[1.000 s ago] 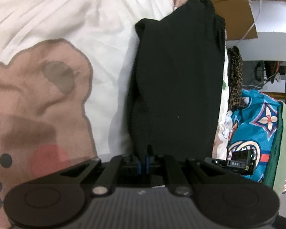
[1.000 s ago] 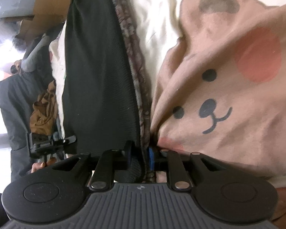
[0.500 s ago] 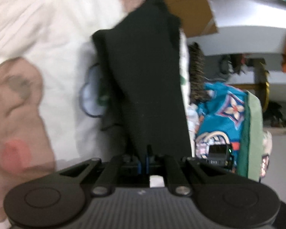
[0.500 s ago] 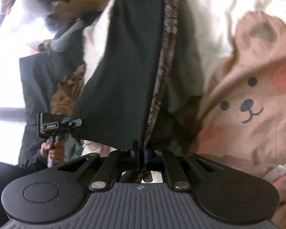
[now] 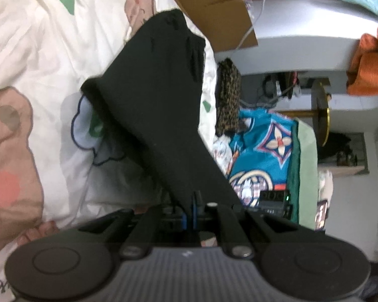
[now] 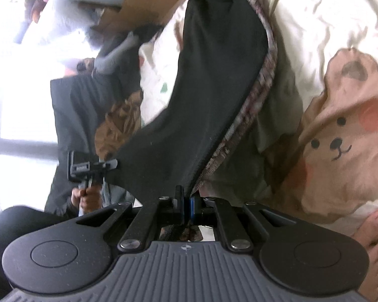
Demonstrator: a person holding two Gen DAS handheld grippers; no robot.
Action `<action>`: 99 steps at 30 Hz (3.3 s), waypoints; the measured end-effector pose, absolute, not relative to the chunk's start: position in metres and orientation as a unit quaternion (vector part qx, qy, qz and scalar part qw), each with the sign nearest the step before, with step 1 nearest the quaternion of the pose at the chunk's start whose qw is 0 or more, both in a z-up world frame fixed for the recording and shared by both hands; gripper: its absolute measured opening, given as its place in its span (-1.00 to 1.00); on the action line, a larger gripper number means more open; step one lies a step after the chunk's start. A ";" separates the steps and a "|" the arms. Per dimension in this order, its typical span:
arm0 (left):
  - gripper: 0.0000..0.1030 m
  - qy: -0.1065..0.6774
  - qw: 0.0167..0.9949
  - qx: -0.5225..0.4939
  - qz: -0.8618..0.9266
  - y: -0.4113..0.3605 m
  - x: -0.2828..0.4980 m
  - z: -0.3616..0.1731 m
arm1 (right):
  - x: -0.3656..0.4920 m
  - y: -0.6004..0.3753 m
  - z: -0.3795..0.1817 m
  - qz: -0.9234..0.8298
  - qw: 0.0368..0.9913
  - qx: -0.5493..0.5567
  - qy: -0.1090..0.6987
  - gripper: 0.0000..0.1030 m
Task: Fold clothes
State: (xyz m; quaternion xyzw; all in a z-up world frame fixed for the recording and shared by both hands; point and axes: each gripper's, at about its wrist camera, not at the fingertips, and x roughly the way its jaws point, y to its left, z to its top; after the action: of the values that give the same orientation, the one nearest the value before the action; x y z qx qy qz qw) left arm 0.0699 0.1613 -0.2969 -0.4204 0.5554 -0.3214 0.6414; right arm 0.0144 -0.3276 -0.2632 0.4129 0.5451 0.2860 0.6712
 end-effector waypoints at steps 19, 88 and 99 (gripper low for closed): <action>-0.91 0.529 0.676 -0.451 -0.243 0.153 0.156 -0.306 | 0.083 -0.349 -0.270 0.201 0.732 0.449 0.470 -0.95; 0.11 0.539 0.706 -0.405 -0.214 0.113 0.324 -0.351 | 0.244 -0.361 -0.316 0.137 0.757 0.443 0.461 -0.14; 0.12 0.517 0.706 -0.425 -0.231 0.109 0.335 -0.338 | 0.253 -0.351 -0.312 0.154 0.750 0.452 0.458 -0.14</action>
State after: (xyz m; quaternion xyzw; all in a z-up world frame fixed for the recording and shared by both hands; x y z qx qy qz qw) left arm 0.3347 0.1086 -0.3384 -0.4253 0.5175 -0.2306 0.7058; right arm 0.2530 -0.3514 -0.3119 0.4521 0.4577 0.1540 0.7499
